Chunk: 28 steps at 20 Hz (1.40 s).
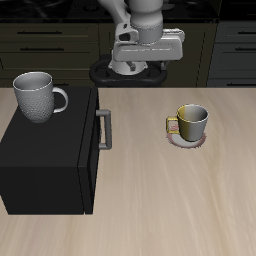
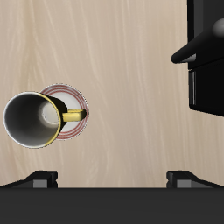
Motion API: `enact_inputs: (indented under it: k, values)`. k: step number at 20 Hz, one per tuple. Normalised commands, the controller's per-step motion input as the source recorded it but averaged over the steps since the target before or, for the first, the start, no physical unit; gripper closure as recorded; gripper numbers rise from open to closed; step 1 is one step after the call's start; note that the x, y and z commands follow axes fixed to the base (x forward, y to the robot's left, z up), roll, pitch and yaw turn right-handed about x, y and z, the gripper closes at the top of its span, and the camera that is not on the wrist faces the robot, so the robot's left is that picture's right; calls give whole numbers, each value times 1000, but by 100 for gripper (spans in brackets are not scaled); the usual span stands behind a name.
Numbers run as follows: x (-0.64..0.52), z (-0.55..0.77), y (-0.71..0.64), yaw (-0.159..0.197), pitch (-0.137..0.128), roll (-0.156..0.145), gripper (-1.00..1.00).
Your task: Open the microwave
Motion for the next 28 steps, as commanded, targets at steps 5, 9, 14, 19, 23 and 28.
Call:
enact_inputs:
  k: [5, 9, 14, 19, 23, 28]
  values:
    - [323, 159, 373, -40, -31, -9, -100]
    - [308, 76, 295, -24, -5, -13, -100]
    - [281, 36, 234, -50, -18, -29, -100]
    - [301, -1, 283, -49, 8, -13, -100]
    - [300, 80, 231, -77, -11, -47, -100]
    - [191, 21, 190, -98, -7, -37, -100]
